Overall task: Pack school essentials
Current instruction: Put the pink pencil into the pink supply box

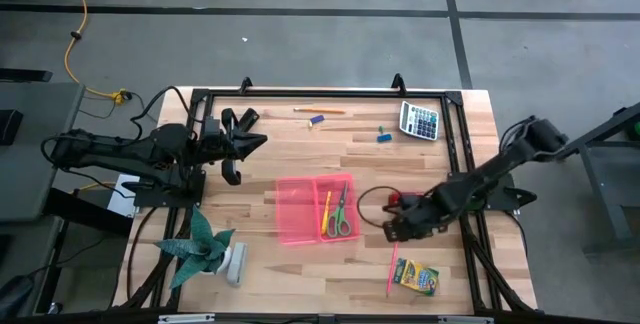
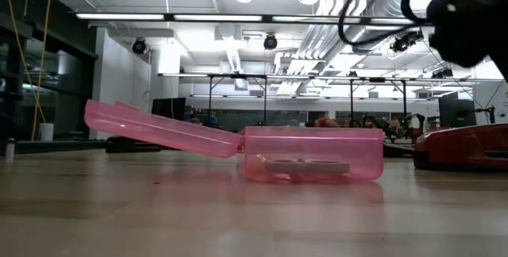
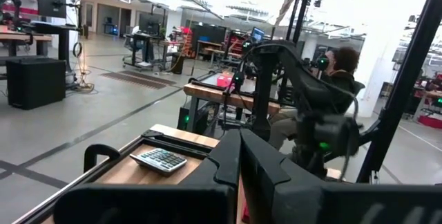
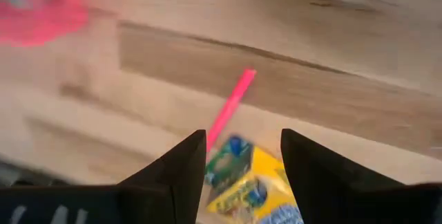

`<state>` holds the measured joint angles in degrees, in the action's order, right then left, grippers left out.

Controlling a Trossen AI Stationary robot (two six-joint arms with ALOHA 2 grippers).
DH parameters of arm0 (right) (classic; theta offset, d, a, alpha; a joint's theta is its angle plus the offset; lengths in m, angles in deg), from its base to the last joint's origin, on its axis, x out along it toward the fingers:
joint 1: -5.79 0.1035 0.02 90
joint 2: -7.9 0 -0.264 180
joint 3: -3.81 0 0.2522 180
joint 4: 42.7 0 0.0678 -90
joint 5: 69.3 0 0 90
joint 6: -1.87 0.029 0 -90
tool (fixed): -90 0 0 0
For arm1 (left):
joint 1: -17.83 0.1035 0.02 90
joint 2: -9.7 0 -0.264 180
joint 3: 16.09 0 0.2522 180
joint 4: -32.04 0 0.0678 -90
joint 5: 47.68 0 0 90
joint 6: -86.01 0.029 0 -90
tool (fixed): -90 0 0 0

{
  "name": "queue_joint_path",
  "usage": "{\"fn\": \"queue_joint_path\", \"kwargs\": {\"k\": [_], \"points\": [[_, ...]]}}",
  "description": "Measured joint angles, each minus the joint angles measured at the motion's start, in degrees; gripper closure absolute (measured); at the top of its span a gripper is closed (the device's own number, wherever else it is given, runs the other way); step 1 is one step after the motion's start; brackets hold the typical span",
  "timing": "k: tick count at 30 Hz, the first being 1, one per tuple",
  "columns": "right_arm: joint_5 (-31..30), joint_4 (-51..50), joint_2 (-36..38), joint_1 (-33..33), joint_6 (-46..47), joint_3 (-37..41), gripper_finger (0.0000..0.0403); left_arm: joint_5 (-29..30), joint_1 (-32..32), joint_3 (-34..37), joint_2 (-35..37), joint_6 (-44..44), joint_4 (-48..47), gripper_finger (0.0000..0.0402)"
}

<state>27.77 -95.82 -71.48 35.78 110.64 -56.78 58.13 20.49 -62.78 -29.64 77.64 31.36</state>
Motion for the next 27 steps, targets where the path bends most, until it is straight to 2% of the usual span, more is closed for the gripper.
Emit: {"fn": "queue_joint_path", "kwargs": {"k": [5,12,20,23,27], "points": [[-2.7,4.3,-6.3,0.8,6.9,0.0,0.0222,0.0,0.0,0.0,0.0,0.0,0.0,0.0401],[-0.3,10.2,-12.8,0.8,8.4,0.0,0.0222,-0.2,0.0,0.0,0.0,-0.5,-0.1,0.0401],[1.4,10.2,-14.4,0.8,9.8,-0.1,0.0226,-0.2,0.0,0.0,0.0,-0.7,-0.9,0.0401],[1.4,9.8,-14.4,0.8,9.9,-0.1,0.0254,-0.2,0.0,0.0,0.0,-1.6,-1.7,0.0401],[1.7,8.6,-14.4,0.8,9.8,-0.1,0.0321,-0.2,0.0,0.0,0.0,-2.0,-2.2,0.0401]]}}
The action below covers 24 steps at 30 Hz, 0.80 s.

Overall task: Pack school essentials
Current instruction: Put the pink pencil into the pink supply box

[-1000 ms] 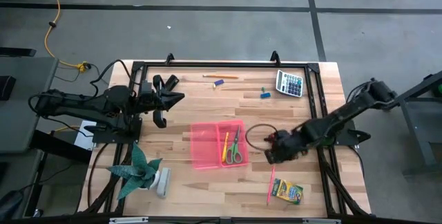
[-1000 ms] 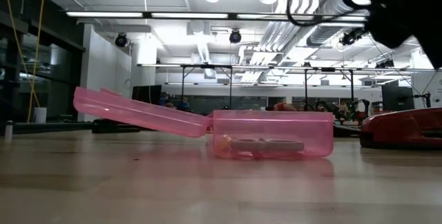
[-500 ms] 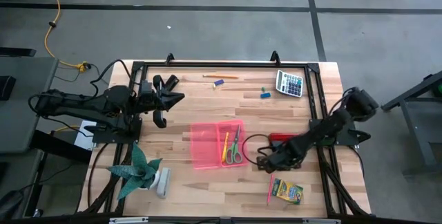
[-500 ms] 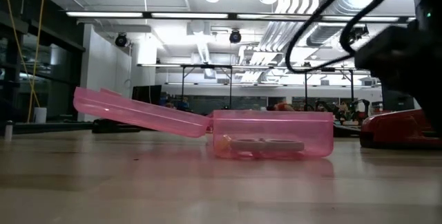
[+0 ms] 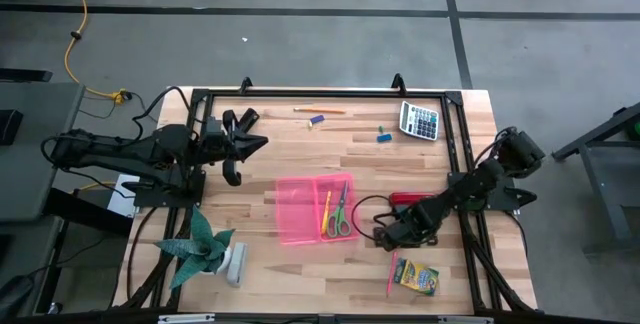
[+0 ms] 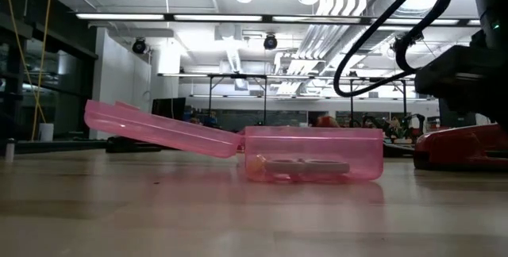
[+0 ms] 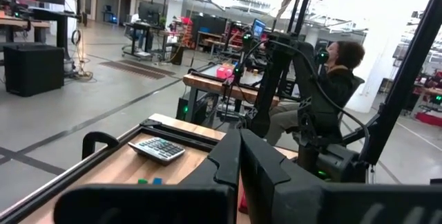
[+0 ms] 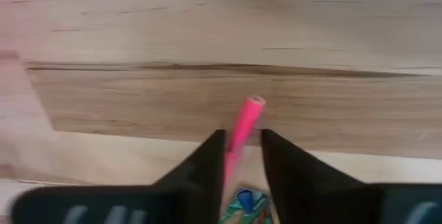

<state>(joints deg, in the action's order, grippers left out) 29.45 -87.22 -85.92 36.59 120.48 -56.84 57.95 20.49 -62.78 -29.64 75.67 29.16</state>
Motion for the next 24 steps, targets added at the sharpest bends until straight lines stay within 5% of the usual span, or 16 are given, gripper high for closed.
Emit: {"fn": "queue_joint_path", "kwargs": {"k": [4,14,24], "points": [[-0.5,-0.4,0.0,0.1,-0.4,0.0,0.0388,0.0,0.0,0.0,0.0,0.0,0.0,0.0401],[-9.1,0.6,7.3,-2.3,-10.4,0.3,0.0399,1.2,0.0,0.0,0.0,-0.2,0.0,0.0401],[-13.9,8.3,23.9,-12.6,-51.3,0.2,0.0402,1.5,0.0,0.0,0.0,-3.6,0.0,0.0401]]}}
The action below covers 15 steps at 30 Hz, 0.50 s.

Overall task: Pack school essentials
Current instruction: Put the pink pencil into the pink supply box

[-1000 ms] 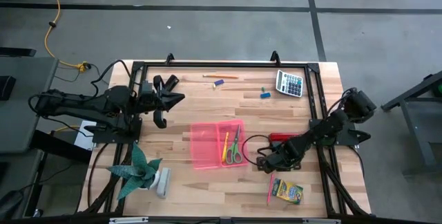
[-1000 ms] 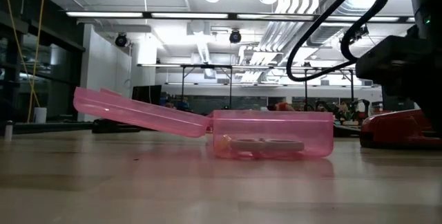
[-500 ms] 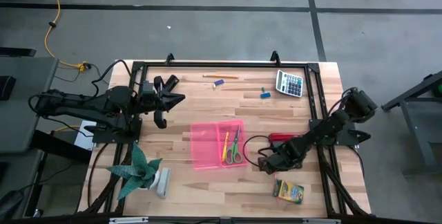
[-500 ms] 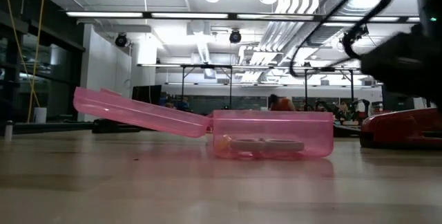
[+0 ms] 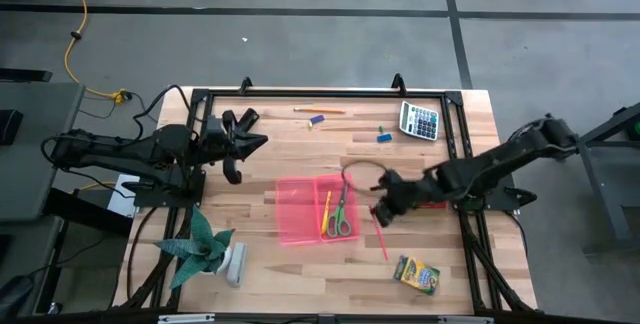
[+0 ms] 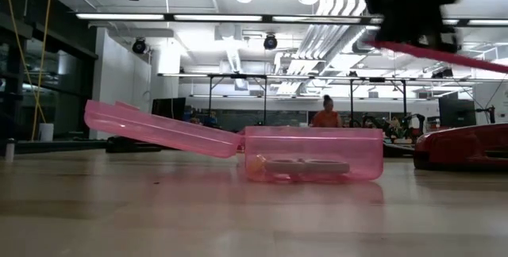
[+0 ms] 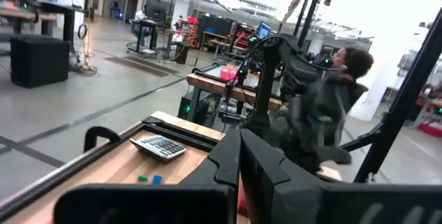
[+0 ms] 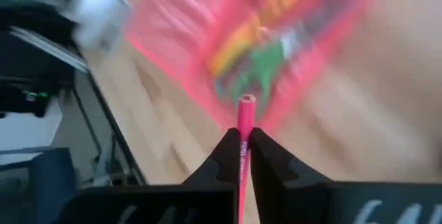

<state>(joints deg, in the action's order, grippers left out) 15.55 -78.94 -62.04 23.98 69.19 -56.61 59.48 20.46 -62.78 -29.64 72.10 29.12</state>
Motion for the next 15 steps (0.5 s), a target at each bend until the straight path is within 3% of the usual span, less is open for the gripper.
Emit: {"fn": "queue_joint_path", "kwargs": {"k": [8,15], "points": [[-1.3,17.5,3.1,-11.8,-30.8,0.0,0.0402,-2.8,0.0,0.0,0.0,-8.8,-2.1,0.0401],[8.7,30.3,2.9,-20.2,-42.6,-0.1,0.0403,-5.0,0.0,0.0,0.0,-11.0,-2.1,0.0401]]}}
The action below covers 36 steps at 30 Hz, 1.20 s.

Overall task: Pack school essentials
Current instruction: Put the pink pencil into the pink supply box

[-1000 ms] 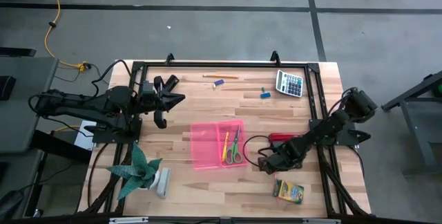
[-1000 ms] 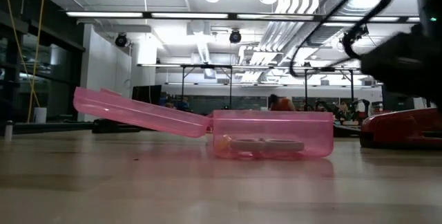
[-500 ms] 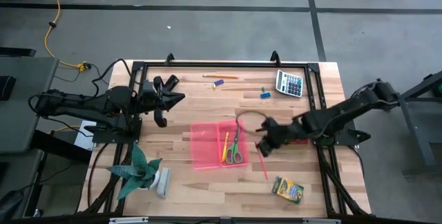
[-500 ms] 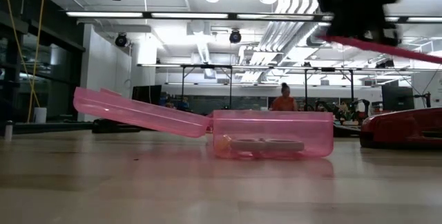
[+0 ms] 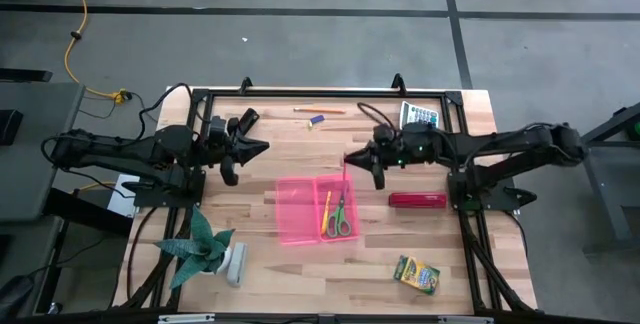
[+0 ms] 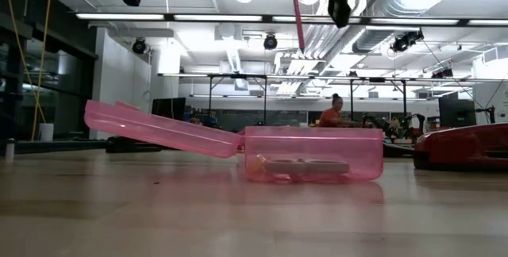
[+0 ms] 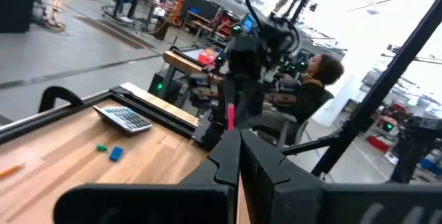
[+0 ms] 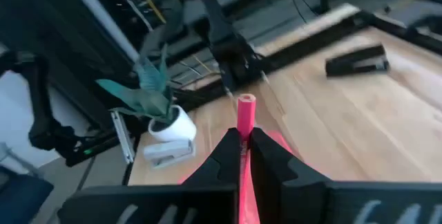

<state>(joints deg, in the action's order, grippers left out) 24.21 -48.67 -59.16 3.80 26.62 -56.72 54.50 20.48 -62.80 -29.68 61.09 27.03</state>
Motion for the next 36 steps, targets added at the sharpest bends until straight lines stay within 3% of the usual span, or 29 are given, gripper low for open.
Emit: {"fn": "queue_joint_path", "kwargs": {"k": [9,14,24,30,36], "points": [[6.7,0.4,1.2,-5.2,-7.9,0.0,0.0403,-0.4,0.0,-2.1,-4.3,4.0,-0.9,0.0401],[7.4,0.5,1.6,-5.2,-9.8,0.0,0.0403,0.2,0.7,-4.9,-8.0,8.4,-1.9,0.0401],[9.0,0.6,1.6,-5.0,-9.8,0.0,0.0403,-3.0,2.7,-5.1,-8.6,8.2,-1.6,0.0401],[8.7,1.2,0.0,-4.6,-5.4,0.0,0.0403,-3.0,2.7,-5.1,-8.6,8.1,-1.5,0.0401],[6.9,5.2,-9.3,-1.8,3.7,0.0,0.0403,-2.7,2.7,-5.1,-8.6,8.1,-1.5,0.0401]]}}
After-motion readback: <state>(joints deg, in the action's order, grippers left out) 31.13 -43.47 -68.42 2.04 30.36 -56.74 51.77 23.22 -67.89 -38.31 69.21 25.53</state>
